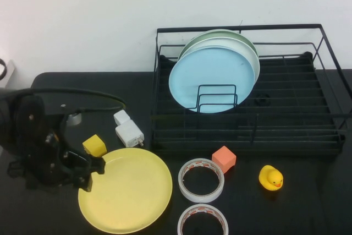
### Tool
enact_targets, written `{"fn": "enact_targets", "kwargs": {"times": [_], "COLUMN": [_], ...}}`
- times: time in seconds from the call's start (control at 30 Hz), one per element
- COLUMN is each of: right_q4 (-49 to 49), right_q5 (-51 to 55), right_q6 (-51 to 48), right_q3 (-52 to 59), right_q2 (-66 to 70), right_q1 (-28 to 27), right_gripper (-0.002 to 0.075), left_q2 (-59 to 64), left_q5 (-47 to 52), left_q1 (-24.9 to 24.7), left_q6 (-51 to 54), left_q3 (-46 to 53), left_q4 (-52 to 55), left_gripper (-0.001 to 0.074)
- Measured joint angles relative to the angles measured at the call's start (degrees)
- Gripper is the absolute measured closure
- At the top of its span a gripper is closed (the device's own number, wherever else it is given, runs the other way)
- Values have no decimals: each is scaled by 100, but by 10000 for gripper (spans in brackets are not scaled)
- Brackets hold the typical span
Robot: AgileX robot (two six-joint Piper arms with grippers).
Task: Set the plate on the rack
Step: Pick up the plate from the table
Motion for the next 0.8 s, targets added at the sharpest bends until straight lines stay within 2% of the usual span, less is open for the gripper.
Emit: {"fn": "enact_targets", "kwargs": {"times": [0.17, 0.7, 0.8], "right_q4": [0, 0, 0], "right_q5": [0, 0, 0], "right_q6": [-22, -126, -126], "right_q3": [0, 0, 0], "right_q2": [0, 0, 0], "right_q1": [0, 0, 0], "right_gripper": [715, 715, 715], "left_q2": [438, 1904, 1993], "left_q5": [-295, -1499, -1644], "left_q1": [264, 289, 298], "left_q6": [219, 304, 304], "left_q3": [-25, -49, -49], "left_q4": [-161, -256, -292], "left_gripper": [276, 278, 311]}}
